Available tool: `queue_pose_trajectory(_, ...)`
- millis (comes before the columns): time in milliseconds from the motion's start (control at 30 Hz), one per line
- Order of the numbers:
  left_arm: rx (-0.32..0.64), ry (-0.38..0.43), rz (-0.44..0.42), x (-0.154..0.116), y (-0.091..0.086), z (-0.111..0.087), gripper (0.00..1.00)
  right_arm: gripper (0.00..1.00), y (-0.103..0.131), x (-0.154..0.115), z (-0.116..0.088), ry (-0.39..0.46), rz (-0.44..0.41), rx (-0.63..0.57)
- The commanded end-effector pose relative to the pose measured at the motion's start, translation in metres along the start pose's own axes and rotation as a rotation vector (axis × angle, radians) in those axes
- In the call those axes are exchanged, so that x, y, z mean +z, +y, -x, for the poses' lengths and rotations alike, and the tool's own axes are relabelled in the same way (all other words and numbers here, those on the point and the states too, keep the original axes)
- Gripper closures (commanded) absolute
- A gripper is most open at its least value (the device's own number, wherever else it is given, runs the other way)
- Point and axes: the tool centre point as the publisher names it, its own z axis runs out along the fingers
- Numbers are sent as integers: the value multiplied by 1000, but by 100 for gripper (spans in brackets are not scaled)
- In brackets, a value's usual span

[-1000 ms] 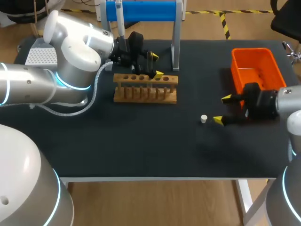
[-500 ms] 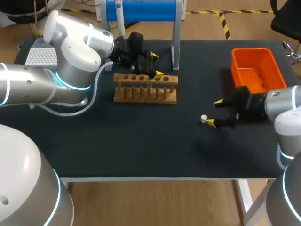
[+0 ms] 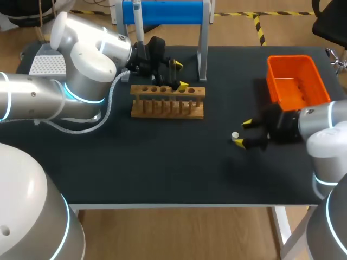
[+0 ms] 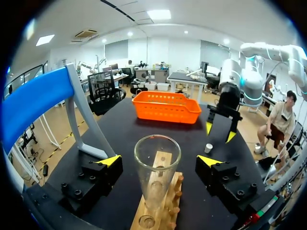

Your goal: Invert the test tube, pick up the pipette, mount the tip to pipette, aspirate from beaker and dispense into the tube, eject the tip, return the pipette, and cap with the stopper.

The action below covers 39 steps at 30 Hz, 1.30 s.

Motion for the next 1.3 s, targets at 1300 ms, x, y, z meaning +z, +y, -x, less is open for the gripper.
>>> queue_pose_trajectory(1300,0,3,1,0,0,1,0,38,-9,31,12,-52,-40,22)
